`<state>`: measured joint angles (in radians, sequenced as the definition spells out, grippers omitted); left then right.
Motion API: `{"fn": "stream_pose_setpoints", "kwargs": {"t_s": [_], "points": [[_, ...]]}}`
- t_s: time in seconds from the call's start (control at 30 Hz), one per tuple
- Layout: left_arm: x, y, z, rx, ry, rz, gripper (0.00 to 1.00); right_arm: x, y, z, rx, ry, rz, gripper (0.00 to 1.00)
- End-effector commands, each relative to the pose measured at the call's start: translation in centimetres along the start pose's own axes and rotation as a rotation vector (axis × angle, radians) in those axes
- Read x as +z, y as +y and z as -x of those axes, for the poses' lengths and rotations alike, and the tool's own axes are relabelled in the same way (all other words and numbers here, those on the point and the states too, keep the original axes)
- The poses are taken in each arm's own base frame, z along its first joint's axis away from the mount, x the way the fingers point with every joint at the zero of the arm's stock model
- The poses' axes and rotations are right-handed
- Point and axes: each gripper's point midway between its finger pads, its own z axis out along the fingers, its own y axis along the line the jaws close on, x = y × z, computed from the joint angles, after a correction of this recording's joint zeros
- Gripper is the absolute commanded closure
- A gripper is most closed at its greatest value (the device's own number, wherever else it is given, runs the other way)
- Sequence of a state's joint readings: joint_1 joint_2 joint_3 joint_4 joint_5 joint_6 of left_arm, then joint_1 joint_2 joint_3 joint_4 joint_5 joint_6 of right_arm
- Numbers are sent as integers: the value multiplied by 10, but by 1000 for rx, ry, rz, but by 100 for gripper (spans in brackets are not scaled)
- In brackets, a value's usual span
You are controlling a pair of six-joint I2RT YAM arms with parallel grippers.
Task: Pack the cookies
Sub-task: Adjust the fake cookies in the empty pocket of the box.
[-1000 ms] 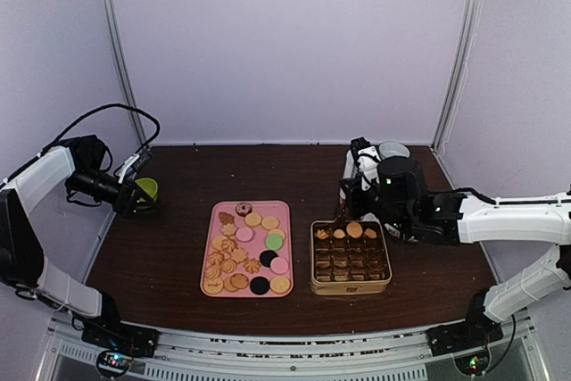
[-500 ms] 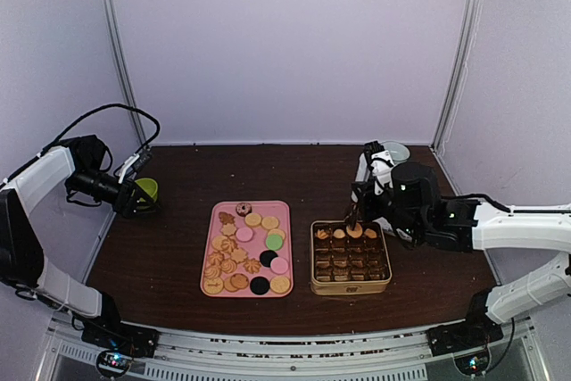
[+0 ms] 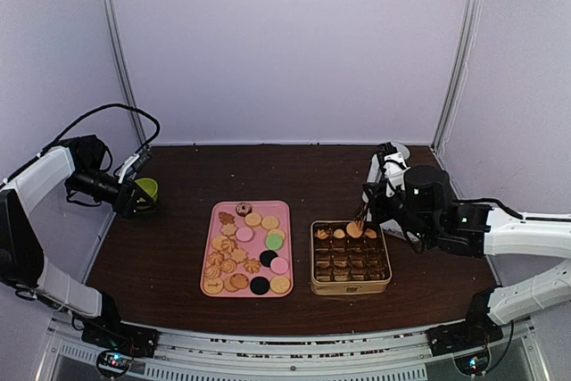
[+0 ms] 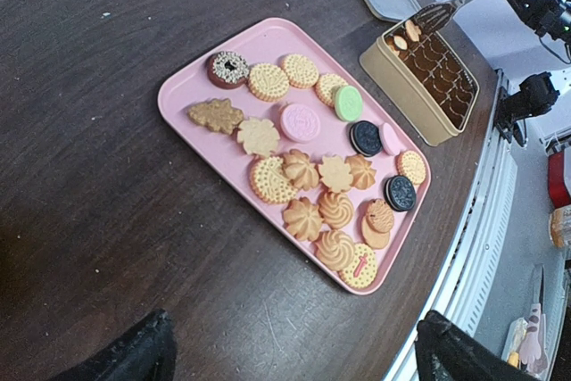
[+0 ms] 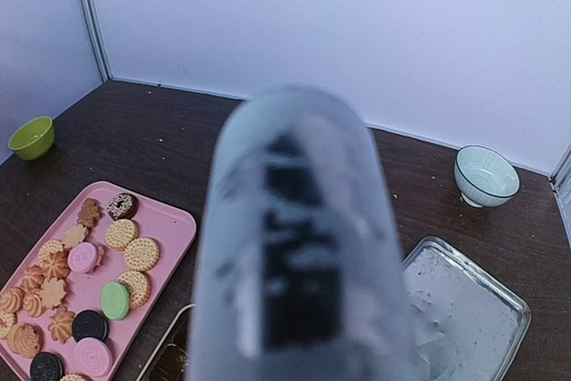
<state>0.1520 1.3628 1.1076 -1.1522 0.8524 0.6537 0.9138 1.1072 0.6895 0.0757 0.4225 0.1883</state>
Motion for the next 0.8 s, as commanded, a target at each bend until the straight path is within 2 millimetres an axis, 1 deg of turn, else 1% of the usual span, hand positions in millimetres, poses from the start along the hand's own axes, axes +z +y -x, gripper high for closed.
{"fn": "stream_pose_setpoints", "kwargs": {"t_s": [0.0,0.07,0.2,0.3,0.4,0.67,0.77], "points": [[-6,-2,4,24,-23,11,4,6,9,27,61,-74,17,88],[-7,-2,4,29,-24,19,3,11,15,28,66,-70,23,86],[-7,-3,2,31,-17,24,3,21,26,17,58,-47,29,80],[-6,-2,1,31,-14,21,2,23,27,13,46,-47,1,76],[-6,-2,2,27,-17,16,2,21,28,11,23,-51,-35,68],[-6,-2,2,24,-13,17,3,20,29,2,-38,-39,-99,68],[-5,-2,0,24,-11,16,3,15,28,8,-10,-57,-85,69]]}}
